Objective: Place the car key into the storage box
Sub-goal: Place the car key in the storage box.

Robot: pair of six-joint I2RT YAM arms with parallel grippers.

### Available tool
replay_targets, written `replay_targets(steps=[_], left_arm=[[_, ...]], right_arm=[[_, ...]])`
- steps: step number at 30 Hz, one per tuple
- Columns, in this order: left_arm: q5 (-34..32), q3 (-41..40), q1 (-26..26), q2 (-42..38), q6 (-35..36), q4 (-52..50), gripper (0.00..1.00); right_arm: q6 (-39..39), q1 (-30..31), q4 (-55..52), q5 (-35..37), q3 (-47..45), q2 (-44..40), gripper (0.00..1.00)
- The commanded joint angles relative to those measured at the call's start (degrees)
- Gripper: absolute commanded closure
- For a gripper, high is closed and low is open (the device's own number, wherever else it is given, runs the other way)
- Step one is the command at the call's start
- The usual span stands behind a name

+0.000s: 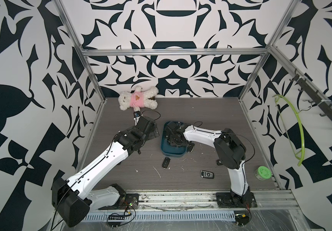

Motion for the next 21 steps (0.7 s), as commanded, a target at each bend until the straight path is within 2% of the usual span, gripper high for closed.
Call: replay_targets(steps=[1,12,15,21], left_arm=[[0.4,-0.9,0.2,0.0,0.3,0.1,0.01],[4.5,-0.3,0.2,3.0,2.6,4.8,0.01],[7.1,0.4,0.2,4.5,3.7,6.6,0.01],[15.4,2.7,0.1,10.4,7.0,11.1,0.01]], right_arm=[[-0.4,0.1,-0.4,0.5,1.8,-4.1,0.45],[0.0,0.0,-3.0,4.0,-1.7,-15.1,0.38],[0.6,-0.6,-4.2,6.1,-4.2,-19.1,0.31],[3.2,-2.8,-7.2,10.1,-10.5,-26.8,0.11]])
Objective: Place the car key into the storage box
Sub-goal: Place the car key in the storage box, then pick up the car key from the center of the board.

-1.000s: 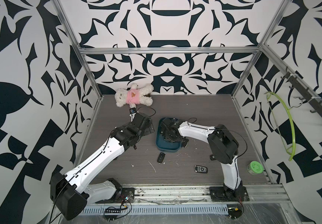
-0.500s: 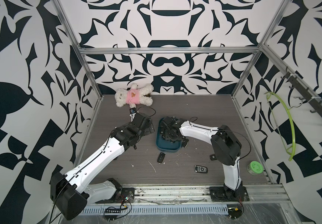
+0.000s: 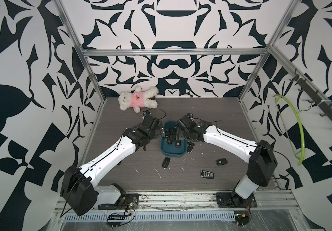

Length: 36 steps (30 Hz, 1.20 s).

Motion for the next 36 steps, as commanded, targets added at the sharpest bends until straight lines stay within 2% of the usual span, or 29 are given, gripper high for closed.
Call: replay_targets(steps=[1,13,14,18,19,25,28,33,36], left_arm=[[7.4,2.4,-0.1,2.4,3.4,4.5,0.01],[22.9,9.5,-3.9,13.4,8.1,9.8,0.01],[23.9,10.0,-4.1,14.2,8.3,9.8,0.01],[25.5,11.5,-4.5,16.0,8.9,9.7,0.01],[25.6,11.8,-4.6,16.4,8.8,9.7,0.01],[26.0,12.3,-4.6,17.2,8.7,9.6,0.01],[25.8,12.1,-4.6,17.0,8.5,9.5,0.01],[25.2,11.5,-4.6,16.5,8.3,9.2,0.01],[24.8,11.2,-4.6,16.1,8.3,9.1,0.01]], right_arm=[[2.5,-1.6,-4.3,4.9,-3.6,-4.7,0.09],[11.7,-8.1,-11.8,8.4,-21.5,-19.8,0.08],[12.3,-8.9,-11.8,8.1,-23.0,-21.0,0.05],[13.9,-12.0,-11.7,6.3,-27.4,-24.6,0.04],[14.1,-12.6,-11.6,5.9,-28.2,-25.2,0.01],[15.8,-17.8,-9.3,1.4,-34.8,-28.2,0.00],[16.2,-19.8,-6.8,-0.9,-37.0,-29.2,0.05],[18.0,-21.1,-4.2,-3.6,-39.1,-28.0,0.07],[19.1,-22.8,-0.5,-7.7,-42.1,-27.5,0.10]])
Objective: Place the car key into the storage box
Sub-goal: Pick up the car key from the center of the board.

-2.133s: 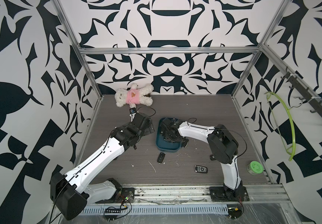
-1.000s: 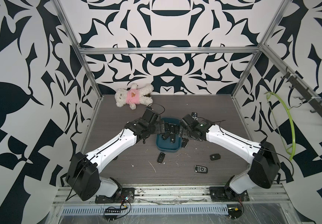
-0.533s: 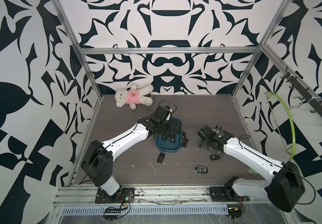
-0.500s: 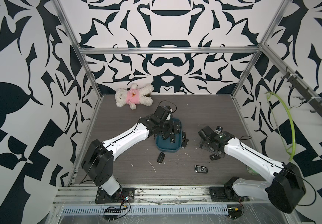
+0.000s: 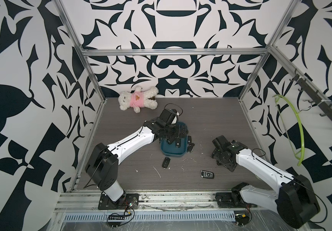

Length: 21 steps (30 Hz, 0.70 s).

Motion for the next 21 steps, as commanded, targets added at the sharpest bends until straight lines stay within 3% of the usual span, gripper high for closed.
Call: replay_targets(steps=[1,10,17,21], left_arm=[[-0.1,0.3,-0.1,-0.5,0.5,-0.3,0.01],[-0.7,-0.9,-0.2,-1.7,0.0,-0.3,0.01],[-1.1,-1.5,-0.1,-2.4,-0.1,-0.3,0.01],[-1.3,-2.0,-0.1,-3.0,-0.3,-0.1,0.01]], right_arm=[[2.2,-1.7,4.8,-4.8,-3.3,0.3,0.12],[-0.3,-3.7,10.6,-4.8,-3.6,3.4,0.23],[-3.9,-4.6,11.3,-4.7,-0.2,8.6,0.41],[-5.0,-4.8,11.1,-4.6,0.7,10.0,0.43]])
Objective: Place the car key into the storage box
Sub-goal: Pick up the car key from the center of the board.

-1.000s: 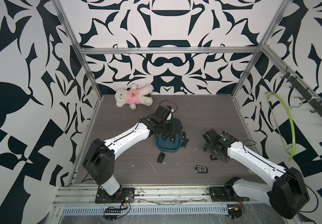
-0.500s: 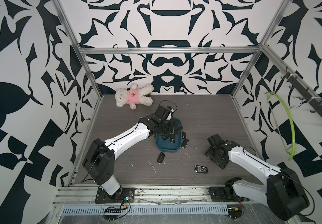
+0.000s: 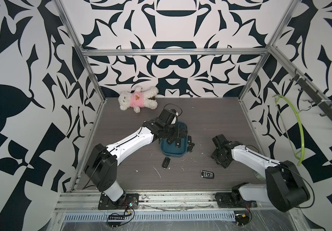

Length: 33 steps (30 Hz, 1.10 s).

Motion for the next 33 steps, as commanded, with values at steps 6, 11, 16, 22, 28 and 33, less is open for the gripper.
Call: replay_targets(steps=[6,11,16,22,28,33], left_arm=[[-0.8,-1.8,-0.1,-2.5,-0.2,-0.1,0.01],[-0.9,-1.8,-0.1,-2.5,-0.2,0.1,0.01],[-0.6,-1.6,-0.1,-2.2,-0.5,0.3,0.01],[-2.7,-2.4,-0.1,-3.6,-0.9,0.4,0.01],[-9.7,-4.9,-0.1,-8.0,-1.8,-0.1,0.01],[-16.5,-8.2,1.1,-13.5,-2.8,-1.3,0.01]], right_arm=[[-2.7,-0.2,0.0,0.1,1.8,0.4,0.61],[-4.0,-0.2,-3.6,2.5,3.3,-2.2,0.65],[-5.1,0.4,-5.7,2.6,5.8,-4.0,0.66],[-5.8,7.2,-8.5,7.6,13.6,-1.7,0.66],[-8.0,16.7,-12.2,12.3,27.7,6.8,0.66],[-9.3,22.0,-12.4,11.7,36.5,14.4,0.66]])
